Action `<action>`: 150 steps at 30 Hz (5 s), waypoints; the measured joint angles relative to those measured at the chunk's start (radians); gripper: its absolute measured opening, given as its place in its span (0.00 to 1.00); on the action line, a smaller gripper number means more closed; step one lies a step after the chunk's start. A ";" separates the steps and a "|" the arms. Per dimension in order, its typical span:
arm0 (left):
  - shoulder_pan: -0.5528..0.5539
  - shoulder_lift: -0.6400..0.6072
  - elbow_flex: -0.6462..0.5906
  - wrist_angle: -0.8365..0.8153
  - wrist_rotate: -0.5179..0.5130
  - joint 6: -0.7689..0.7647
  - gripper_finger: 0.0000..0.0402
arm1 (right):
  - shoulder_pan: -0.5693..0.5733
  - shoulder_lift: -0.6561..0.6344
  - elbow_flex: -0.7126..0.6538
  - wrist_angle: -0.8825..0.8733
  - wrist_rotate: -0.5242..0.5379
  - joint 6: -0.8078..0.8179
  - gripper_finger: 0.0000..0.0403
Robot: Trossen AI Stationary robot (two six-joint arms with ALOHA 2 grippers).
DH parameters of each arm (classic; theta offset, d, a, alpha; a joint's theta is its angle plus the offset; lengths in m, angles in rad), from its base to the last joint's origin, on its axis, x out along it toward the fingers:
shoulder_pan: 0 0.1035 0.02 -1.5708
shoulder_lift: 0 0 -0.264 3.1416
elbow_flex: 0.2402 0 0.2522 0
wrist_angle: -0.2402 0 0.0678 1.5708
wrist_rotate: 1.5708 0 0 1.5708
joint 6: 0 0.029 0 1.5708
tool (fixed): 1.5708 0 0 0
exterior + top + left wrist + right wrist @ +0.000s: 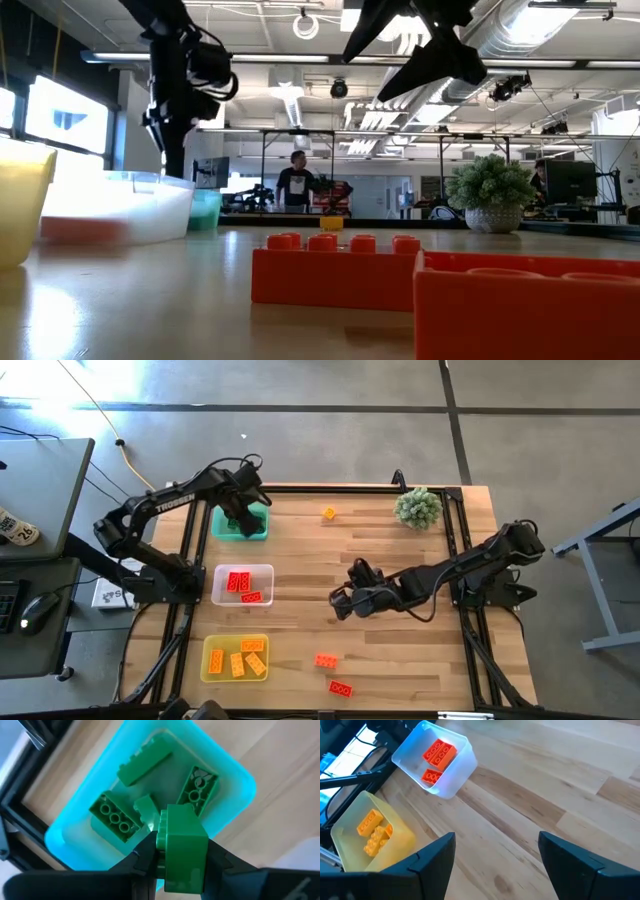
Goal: Sort & place blocks by color
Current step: Put the green game piece into the green bin, then put the orange game piece into the white bin
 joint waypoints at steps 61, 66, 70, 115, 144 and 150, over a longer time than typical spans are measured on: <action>-0.507 -0.397 0.102 -0.092 0.313 -0.597 0.50 | 0.253 0.456 0.417 -0.169 -0.186 -0.498 0.67; -0.570 -0.397 0.102 -0.091 0.312 -0.632 0.50 | 0.252 0.515 0.417 -0.107 -0.187 -0.538 0.67; -0.604 -0.397 0.102 -0.091 0.312 -0.642 0.51 | 0.251 0.565 0.417 -0.082 -0.194 -0.531 0.67; -0.514 -0.523 0.101 -0.084 0.021 -0.517 0.51 | -0.125 0.632 0.629 0.153 -0.334 -0.653 0.28; -0.491 -0.589 0.101 -0.081 -0.043 -0.472 0.50 | -0.312 0.710 0.626 0.482 -0.421 -0.591 0.28; -0.491 -0.590 0.101 -0.081 -0.042 -0.425 0.51 | -0.323 0.766 0.627 0.551 -0.466 -0.505 0.34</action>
